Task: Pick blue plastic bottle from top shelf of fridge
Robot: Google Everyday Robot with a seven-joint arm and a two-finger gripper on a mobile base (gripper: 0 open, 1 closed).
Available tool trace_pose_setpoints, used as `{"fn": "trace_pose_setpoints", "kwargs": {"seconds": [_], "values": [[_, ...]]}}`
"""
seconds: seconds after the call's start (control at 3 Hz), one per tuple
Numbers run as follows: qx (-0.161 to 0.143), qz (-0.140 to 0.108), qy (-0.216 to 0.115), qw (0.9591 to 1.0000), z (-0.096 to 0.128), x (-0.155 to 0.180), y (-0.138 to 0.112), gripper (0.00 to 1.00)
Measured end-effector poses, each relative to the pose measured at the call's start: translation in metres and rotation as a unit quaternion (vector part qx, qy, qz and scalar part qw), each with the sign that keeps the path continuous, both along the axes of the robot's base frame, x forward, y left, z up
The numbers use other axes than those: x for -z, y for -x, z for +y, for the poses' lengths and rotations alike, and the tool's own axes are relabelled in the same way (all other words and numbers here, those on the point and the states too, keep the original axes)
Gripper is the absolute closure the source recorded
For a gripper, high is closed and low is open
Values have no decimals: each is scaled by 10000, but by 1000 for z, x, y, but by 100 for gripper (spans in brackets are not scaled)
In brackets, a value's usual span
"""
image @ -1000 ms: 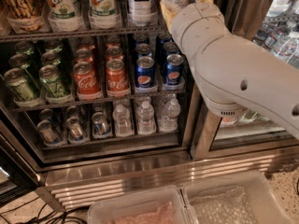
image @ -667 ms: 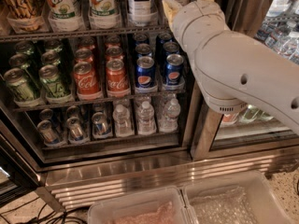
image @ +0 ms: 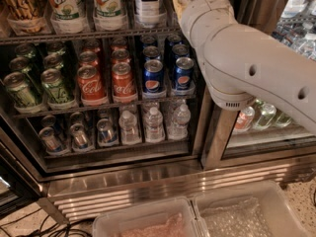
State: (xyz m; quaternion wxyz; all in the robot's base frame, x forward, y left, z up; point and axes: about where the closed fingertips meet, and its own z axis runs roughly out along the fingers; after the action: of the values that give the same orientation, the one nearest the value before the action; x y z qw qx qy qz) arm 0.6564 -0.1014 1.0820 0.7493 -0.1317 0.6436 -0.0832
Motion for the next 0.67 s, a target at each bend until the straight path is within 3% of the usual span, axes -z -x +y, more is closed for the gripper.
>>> {"fn": "trace_pose_setpoints", "kwargs": {"seconds": [0.67], "values": [[102,1,71,9999,-5,-1,-22,42]]}}
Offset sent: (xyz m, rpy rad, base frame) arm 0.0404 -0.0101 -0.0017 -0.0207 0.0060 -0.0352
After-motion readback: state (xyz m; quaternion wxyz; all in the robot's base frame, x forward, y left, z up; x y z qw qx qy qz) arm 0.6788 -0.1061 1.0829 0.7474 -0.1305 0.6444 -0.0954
